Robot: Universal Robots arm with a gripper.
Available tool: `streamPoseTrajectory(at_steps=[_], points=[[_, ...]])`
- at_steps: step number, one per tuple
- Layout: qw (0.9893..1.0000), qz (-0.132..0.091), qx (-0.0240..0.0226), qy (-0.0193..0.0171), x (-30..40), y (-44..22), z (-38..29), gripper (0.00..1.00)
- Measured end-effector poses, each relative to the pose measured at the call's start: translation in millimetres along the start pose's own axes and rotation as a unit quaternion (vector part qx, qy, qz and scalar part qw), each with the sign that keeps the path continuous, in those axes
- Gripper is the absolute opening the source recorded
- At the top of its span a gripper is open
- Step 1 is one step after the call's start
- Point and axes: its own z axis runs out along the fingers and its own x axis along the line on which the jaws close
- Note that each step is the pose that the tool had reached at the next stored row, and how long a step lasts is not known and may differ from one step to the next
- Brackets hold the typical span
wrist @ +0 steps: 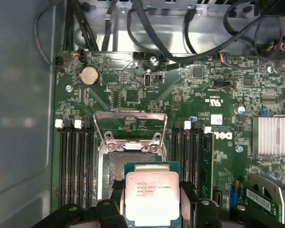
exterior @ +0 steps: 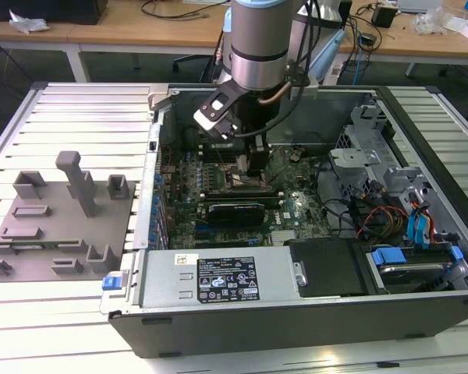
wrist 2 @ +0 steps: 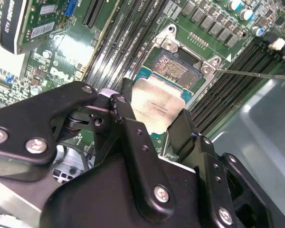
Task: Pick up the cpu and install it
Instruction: 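Place the cpu into insertion slot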
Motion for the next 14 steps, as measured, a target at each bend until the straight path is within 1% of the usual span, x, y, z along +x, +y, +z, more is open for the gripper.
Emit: streamPoseTrajectory(at_steps=[1,3,7,9,10,11,13,14], points=[[0.9999,-0.011,0.0000,0.0005,0.0,-0.1,0.9,0.55],[0.9998,-0.022,0.0001,0.0009,0.0,-0.1,1.4,0.55],[0.9998,-0.022,0.0001,0.0010,0.0,0.0,1.6,0.55],[0.9998,-0.022,0.0000,0.0012,0.2,0.0,2.6,0.55],[0.9998,-0.022,0.0001,0.0010,0.2,-0.1,3.9,0.55],[0.9998,-0.022,0.0001,0.0010,0.7,-0.3,7.5,0.55],[0.9998,-0.022,0.0001,0.0004,1.7,-0.4,10.3,0.55],[0.9999,-0.012,0.0002,-0.0017,8.2,-0.3,14.3,0.55]])
